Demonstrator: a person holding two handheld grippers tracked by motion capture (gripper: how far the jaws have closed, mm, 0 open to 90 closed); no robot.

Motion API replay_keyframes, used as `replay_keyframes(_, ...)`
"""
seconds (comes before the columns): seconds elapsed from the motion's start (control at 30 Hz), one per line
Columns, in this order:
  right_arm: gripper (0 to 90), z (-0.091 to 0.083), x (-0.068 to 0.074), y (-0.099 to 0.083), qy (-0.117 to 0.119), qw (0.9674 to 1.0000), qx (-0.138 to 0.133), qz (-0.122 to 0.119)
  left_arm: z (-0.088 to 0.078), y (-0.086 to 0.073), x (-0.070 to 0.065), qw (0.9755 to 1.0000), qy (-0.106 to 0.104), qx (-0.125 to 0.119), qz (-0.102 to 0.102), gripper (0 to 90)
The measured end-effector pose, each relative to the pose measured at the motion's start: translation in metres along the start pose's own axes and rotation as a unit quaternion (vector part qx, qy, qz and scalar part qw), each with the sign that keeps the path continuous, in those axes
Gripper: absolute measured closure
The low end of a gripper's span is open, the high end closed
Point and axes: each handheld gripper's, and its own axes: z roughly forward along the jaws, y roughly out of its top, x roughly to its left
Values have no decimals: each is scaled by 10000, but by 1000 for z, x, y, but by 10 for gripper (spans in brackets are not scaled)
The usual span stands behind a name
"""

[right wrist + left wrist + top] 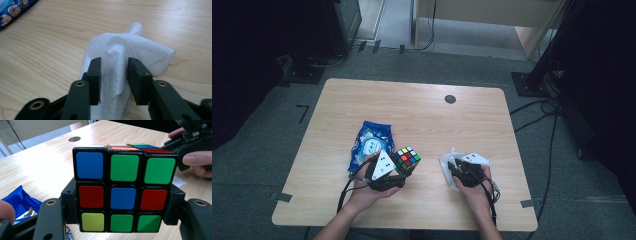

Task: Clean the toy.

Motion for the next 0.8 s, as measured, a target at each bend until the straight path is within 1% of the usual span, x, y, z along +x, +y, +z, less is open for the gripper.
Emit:
replay_keyframes(0.07,726,1,0,-1,-47,10000,35,-76,0,0,0,10000,7,10,10,339)
replay_keyframes(0.17,847,0,1,-2,-183,9997,63,-177,1,0,-1,10000,-2,15,21,339)
replay_keyframes(0.23,879,-1,1,-1,-218,9996,69,-174,1,0,-1,10000,-9,20,21,339)
replay_keyframes(0.27,883,-3,0,-1,-211,9997,2,-125,1,0,-1,10000,-9,18,22,339)
replay_keyframes(0.3,885,-5,0,0,-158,9998,-63,-63,1,0,-1,10000,-5,19,29,339)
replay_keyframes(0.37,887,-13,1,5,13,9995,-305,100,1,0,-1,10000,10,9,21,339)
replay_keyframes(0.4,887,-19,4,9,131,9986,-489,151,1,0,0,10000,15,10,34,339)
replay_keyframes(0.47,887,-28,10,16,281,9970,-708,163,1,-1,0,10000,3,14,37,340)
replay_keyframes(0.57,887,-43,24,27,646,9923,-1042,165,3,-1,-3,10000,-18,43,55,339)
replay_keyframes(0.63,887,-52,35,34,925,9879,-1231,186,4,-1,-5,9999,-53,59,110,339)
replay_keyframes(0.7,887,-61,47,41,1266,9815,-1421,197,4,0,-8,9998,-84,52,150,339)
replay_keyframes(0.73,887,-66,54,45,1396,9788,-1490,165,5,0,-10,9998,-105,51,158,339)
replay_keyframes(0.8,887,-74,67,50,1673,9723,-1626,120,5,0,-13,9997,-141,41,186,339)
